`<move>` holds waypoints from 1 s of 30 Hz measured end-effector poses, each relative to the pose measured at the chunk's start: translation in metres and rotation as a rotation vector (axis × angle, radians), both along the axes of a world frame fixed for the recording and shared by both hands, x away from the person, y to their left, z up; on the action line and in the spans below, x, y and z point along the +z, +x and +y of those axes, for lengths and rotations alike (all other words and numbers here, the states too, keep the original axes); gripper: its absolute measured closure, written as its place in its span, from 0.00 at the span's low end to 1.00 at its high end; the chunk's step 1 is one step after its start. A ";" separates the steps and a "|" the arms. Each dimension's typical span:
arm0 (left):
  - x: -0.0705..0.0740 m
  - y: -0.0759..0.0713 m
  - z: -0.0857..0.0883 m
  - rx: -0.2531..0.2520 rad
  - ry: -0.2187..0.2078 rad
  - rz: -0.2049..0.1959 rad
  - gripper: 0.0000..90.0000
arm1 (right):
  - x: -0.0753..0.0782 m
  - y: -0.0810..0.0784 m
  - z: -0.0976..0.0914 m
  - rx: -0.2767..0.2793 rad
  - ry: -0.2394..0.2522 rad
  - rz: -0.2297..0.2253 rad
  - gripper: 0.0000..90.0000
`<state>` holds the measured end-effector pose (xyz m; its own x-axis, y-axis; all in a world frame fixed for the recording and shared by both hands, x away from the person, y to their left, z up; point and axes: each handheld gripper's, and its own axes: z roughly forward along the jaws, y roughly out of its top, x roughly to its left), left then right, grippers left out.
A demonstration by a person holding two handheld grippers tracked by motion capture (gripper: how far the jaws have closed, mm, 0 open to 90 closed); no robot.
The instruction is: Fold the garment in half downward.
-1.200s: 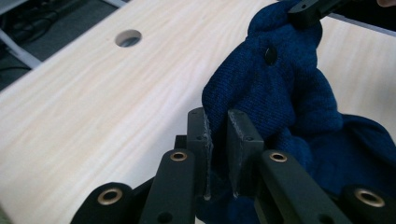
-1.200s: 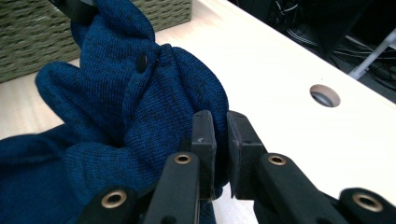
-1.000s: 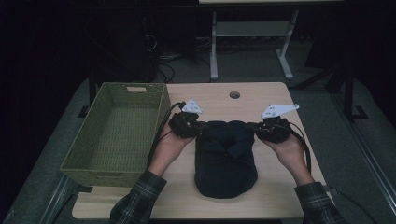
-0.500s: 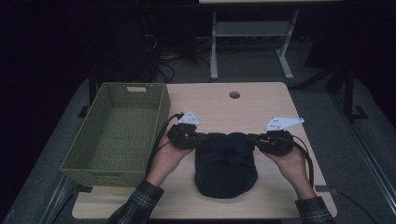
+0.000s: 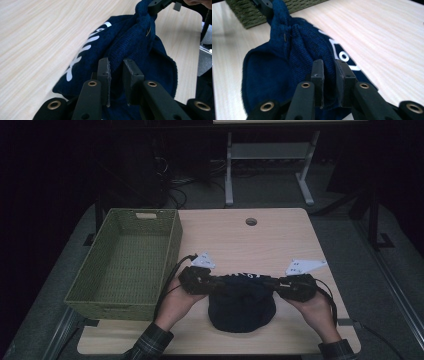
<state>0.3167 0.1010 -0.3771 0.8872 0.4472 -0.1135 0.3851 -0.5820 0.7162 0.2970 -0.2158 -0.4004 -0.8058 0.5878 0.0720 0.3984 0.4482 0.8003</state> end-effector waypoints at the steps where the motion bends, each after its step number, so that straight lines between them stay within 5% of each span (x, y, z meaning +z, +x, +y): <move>1: 0.000 -0.002 0.000 -0.001 -0.005 0.000 0.85 | -0.001 -0.002 0.000 0.003 -0.002 0.000 0.86; 24: -0.035 -0.043 0.001 -0.056 0.020 0.094 0.81 | -0.033 -0.048 -0.001 0.079 0.003 0.095 0.74; 30: -0.022 -0.045 0.004 -0.053 -0.027 0.084 0.77 | -0.028 -0.053 -0.004 0.083 0.025 0.080 0.64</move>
<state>0.2714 0.1053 -0.3987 0.8965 0.3955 -0.1998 0.4134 -0.5844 0.6983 0.2439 -0.2193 -0.4280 -0.8425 0.5168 0.1517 0.4237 0.4620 0.7792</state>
